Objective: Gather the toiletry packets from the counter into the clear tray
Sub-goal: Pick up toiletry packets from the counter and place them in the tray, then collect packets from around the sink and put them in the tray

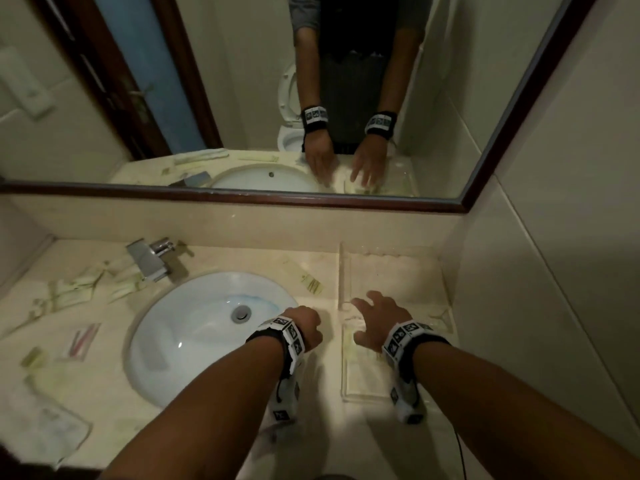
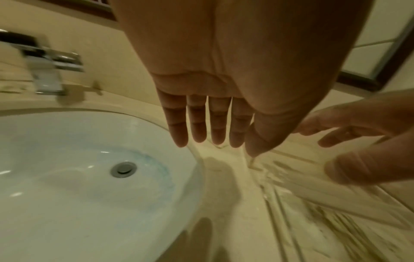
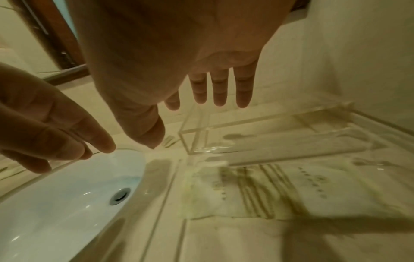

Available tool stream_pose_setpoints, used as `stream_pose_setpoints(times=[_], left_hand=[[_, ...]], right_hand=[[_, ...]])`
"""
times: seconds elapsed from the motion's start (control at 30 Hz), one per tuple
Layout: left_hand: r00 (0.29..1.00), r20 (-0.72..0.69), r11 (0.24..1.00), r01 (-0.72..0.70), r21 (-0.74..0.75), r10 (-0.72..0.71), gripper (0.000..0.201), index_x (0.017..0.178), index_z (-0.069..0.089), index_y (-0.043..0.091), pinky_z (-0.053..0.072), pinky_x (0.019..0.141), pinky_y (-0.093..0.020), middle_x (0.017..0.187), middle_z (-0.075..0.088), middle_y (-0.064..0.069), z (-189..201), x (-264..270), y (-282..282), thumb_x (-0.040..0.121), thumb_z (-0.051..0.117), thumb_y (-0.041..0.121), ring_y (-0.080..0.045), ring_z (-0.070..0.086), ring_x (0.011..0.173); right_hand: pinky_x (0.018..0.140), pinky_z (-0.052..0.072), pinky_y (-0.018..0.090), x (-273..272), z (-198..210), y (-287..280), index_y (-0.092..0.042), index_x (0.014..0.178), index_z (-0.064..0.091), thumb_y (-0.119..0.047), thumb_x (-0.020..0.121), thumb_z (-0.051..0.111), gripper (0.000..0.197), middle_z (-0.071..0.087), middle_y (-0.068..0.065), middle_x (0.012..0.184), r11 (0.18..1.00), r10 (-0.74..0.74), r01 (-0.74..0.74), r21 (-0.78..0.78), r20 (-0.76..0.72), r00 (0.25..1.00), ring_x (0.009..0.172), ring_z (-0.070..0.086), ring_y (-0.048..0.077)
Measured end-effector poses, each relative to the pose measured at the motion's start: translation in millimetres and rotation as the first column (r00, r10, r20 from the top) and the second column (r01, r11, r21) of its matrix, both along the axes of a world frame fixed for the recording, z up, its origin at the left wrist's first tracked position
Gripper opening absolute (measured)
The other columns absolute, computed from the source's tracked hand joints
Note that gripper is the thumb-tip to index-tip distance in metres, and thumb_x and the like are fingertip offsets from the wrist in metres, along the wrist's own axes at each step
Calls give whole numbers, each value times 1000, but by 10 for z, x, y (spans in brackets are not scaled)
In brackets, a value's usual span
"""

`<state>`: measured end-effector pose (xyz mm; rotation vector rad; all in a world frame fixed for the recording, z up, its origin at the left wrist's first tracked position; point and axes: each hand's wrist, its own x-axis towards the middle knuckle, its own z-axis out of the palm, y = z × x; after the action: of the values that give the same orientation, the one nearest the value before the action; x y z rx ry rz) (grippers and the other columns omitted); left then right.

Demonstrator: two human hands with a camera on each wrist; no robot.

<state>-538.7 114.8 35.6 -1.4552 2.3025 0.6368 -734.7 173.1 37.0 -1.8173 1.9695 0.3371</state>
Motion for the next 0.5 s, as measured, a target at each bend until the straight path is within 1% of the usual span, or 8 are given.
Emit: stream_pose_setpoints(times=[0.07,0.2,0.3,0.4,0.5], left_hand=[[999,14,998,-53,-18,53,44,131,60,15,46,101,-33,137,58,-8,52,212,10,92,56,34,-28,56,123],[981,28,981,-190,-46,192,42,130,61,15,45,101,-31,137,58,-7,153,619,118,93,57,34,-27,55,123],[956,31,955,-288,-65,291,39,128,63,16,47,100,-32,136,58,-7,253,933,245,93,57,34,-29,56,122],[940,52,940,-332,-82,336,37,123,66,17,48,98,-35,129,63,-6,339,1255,394,92,57,35,-29,58,117],[931,64,930,-353,-105,360,37,121,66,15,49,98,-35,127,63,-6,377,1529,482,92,57,34,-28,59,116]], right_hand=[[115,32,47,193,16,-74,-36,154,19,-57,83,58,84,10,5,165,998,58,-58,-15,3,998,148,19,31],[109,40,47,606,52,-156,-35,155,20,-55,83,58,84,16,5,162,982,187,-187,-27,4,982,142,28,32],[107,42,48,900,108,-199,-34,155,18,-54,84,59,84,17,6,162,960,278,-278,-18,-7,961,141,30,33],[107,42,48,1224,180,-223,-35,155,19,-54,84,59,83,17,5,162,942,335,-336,-22,-23,942,141,30,32],[106,42,47,1544,264,-204,-35,155,21,-52,84,59,82,18,5,161,924,378,-380,-36,-37,925,140,31,31]])
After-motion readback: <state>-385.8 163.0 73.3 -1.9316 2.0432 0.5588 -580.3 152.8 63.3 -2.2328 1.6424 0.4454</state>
